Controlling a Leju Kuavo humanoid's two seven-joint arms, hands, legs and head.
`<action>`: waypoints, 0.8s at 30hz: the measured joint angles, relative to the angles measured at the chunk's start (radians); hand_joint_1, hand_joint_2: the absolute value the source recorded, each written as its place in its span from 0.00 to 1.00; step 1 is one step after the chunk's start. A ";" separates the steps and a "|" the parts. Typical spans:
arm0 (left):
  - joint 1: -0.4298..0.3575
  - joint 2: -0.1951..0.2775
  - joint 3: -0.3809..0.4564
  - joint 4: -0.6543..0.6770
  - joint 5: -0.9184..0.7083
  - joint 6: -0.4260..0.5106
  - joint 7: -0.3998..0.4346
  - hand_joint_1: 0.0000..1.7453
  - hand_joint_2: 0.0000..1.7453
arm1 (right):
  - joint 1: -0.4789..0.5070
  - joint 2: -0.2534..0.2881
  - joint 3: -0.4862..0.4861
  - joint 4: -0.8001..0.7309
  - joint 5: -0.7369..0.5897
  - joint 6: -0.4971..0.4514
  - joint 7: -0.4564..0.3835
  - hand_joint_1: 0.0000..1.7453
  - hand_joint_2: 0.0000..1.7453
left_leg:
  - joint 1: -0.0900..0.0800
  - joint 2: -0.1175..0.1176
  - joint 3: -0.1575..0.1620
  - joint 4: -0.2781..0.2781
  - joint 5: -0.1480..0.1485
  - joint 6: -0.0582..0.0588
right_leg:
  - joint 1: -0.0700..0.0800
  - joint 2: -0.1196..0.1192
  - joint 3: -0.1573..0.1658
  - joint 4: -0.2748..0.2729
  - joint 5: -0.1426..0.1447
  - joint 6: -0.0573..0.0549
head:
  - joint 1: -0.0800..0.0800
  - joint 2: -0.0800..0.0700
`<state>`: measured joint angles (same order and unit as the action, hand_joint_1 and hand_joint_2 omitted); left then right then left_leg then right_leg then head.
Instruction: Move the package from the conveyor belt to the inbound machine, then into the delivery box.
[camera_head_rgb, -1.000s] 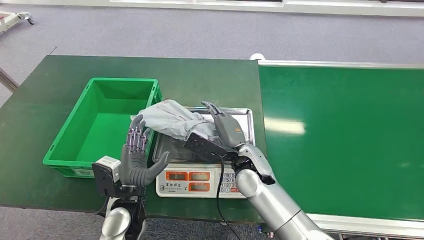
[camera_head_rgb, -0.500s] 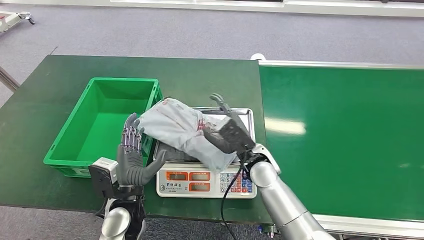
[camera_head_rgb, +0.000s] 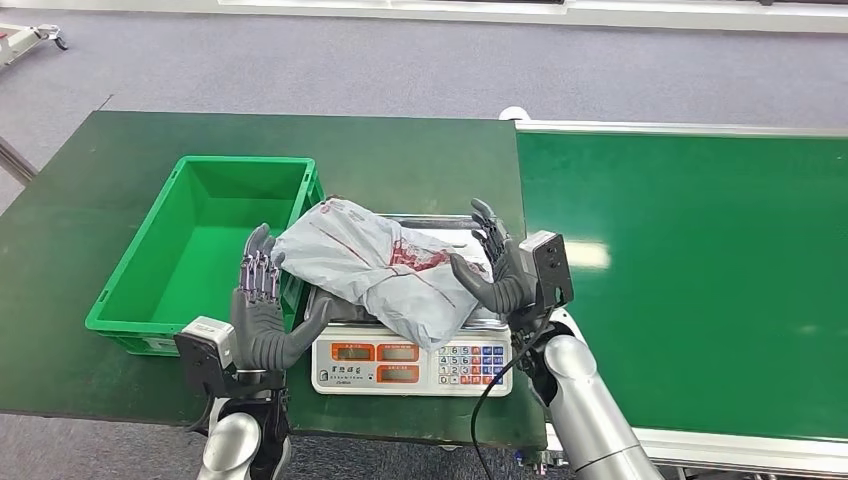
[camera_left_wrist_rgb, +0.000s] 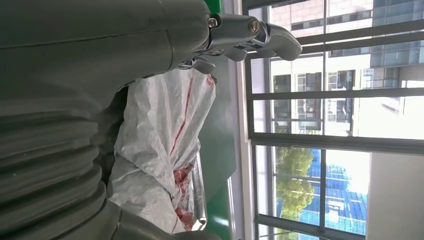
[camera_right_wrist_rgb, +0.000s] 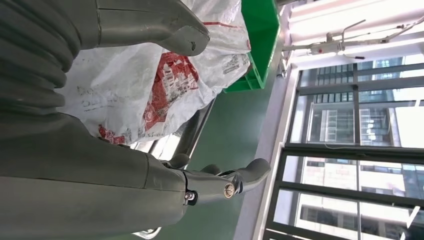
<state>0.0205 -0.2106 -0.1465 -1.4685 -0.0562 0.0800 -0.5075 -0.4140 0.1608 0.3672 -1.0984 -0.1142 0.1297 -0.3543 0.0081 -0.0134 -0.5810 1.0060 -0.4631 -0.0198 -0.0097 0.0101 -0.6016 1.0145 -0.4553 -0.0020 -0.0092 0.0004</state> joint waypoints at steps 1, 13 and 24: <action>-0.002 0.000 0.000 0.000 -0.007 0.004 0.000 0.00 1.00 | 0.002 -0.001 -0.001 -0.002 -0.006 0.003 -0.004 0.00 1.00 | 0.000 0.000 0.000 0.000 0.000 0.000 | 0.000 0.000 0.000 0.000 0.000 0.000 | 0.000 0.000; -0.206 0.046 -0.034 0.158 -0.273 0.003 -0.010 0.00 1.00 | 0.100 -0.011 0.009 -0.158 -0.146 0.017 -0.040 0.00 1.00 | 0.000 0.000 0.000 0.000 0.001 -0.001 | 0.000 0.001 0.000 0.000 0.001 -0.001 | 0.000 0.000; -0.654 0.116 -0.239 0.772 -0.756 -0.118 -0.033 0.00 1.00 | 0.142 -0.021 0.010 -0.202 -0.147 0.080 -0.043 0.00 1.00 | 0.000 0.004 -0.002 0.001 0.006 -0.002 | 0.000 0.004 -0.003 0.001 0.007 -0.003 | 0.000 0.000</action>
<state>-0.6338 -0.0947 -0.3856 -0.6963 -0.8122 -0.0384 -0.5400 -0.2721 0.1401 0.3773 -1.3005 -0.2608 0.2098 -0.3973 0.0080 -0.0095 -0.5828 1.0066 -0.4573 -0.0222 -0.0098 0.0144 -0.6045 1.0151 -0.4481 -0.0045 -0.0091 0.0004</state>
